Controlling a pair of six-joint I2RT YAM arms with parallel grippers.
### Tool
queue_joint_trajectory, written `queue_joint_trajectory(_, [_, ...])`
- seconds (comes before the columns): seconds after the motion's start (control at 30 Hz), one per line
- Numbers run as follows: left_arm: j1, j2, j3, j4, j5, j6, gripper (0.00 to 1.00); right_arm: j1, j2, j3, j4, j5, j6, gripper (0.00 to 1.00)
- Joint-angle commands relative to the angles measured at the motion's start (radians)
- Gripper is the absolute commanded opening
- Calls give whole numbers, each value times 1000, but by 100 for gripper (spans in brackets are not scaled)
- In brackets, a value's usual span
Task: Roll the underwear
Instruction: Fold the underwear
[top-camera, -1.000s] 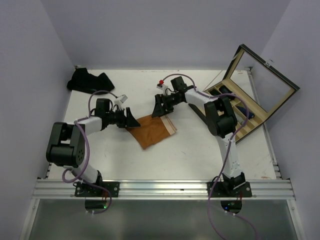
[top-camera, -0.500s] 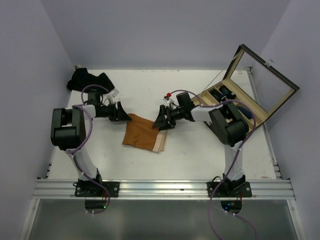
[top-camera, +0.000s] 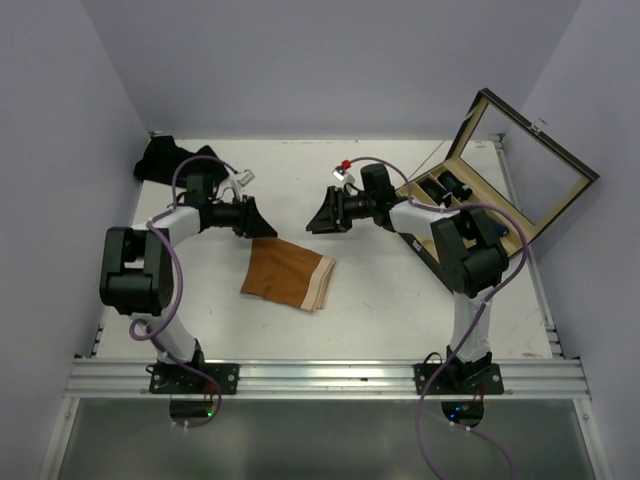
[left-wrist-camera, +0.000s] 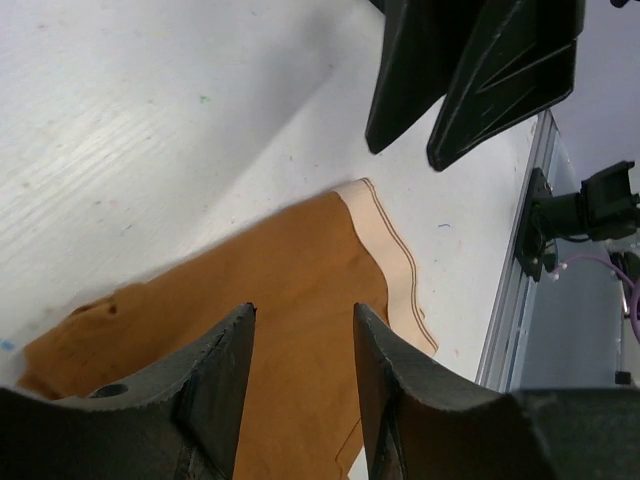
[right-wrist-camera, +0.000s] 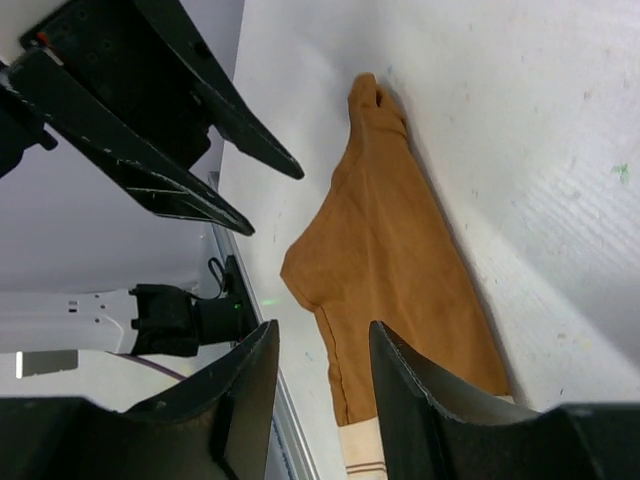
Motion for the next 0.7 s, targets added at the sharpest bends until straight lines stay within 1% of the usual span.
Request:
queue_joint_trajectory(0.0, [-55,33,-44,259,-19,-218,46,13,-16,-46,49,-32,50,45])
queue_joint_trajectory(0.03, [-58,68,-47,320,-36,-248,45,13,-17,-56,51,-37,50,40])
queue_joint_trajectory(0.1, [-57,102,-50,371,-84,-303,41,18,-14,-64,54,-69,50,36])
queue_joint_trajectory(0.13, [-57,140,-38,385,-105,-308,40,24,-8,-69,52,-77,50,33])
queue_joint_trajectory(0.17, [-57,157,-32,391,-134,-309,39,27,-5,-72,47,-83,37,33])
queue_joint_trajectory(0.2, [-57,178,-24,393,-148,-314,39,27,1,-72,37,-81,21,32])
queue_joint_trajectory(0.23, [-57,200,-12,364,-168,-311,37,26,16,-64,-13,-77,-2,31])
queue_joint_trajectory(0.27, [-55,244,11,351,-194,-311,37,19,30,-52,-63,-57,-72,30])
queue_joint_trajectory(0.3, [-47,266,20,342,-203,-317,37,15,41,-41,-128,-42,-102,29])
queue_joint_trajectory(0.33, [-43,298,29,316,-216,-319,36,6,55,-21,-149,-31,-145,27])
queue_joint_trajectory(0.4, [-26,311,45,302,-203,-300,37,-4,46,2,-210,3,-191,27])
queue_joint_trajectory(0.43, [-24,308,48,289,-197,-284,38,-10,34,28,-230,11,-211,31])
queue_joint_trajectory(0.47, [-24,285,49,288,-144,-265,41,-13,6,49,-265,24,-272,36])
queue_joint_trajectory(0.5, [-24,265,49,282,-122,-232,43,-14,-15,69,-332,38,-304,39])
queue_joint_trajectory(0.53, [-24,219,51,267,-99,-213,45,-22,-38,100,-363,60,-335,46])
queue_joint_trajectory(0.57, [-26,193,55,246,-67,-190,49,-27,-92,108,-386,78,-390,53])
queue_joint_trajectory(0.6, [-29,170,77,195,-58,-123,50,-31,-117,111,-425,92,-417,57])
queue_joint_trajectory(0.63, [-32,125,88,117,-59,-87,51,-37,-140,111,-451,118,-481,60])
queue_joint_trajectory(0.67, [-37,102,97,76,-65,-52,53,-39,-164,105,-478,133,-516,61])
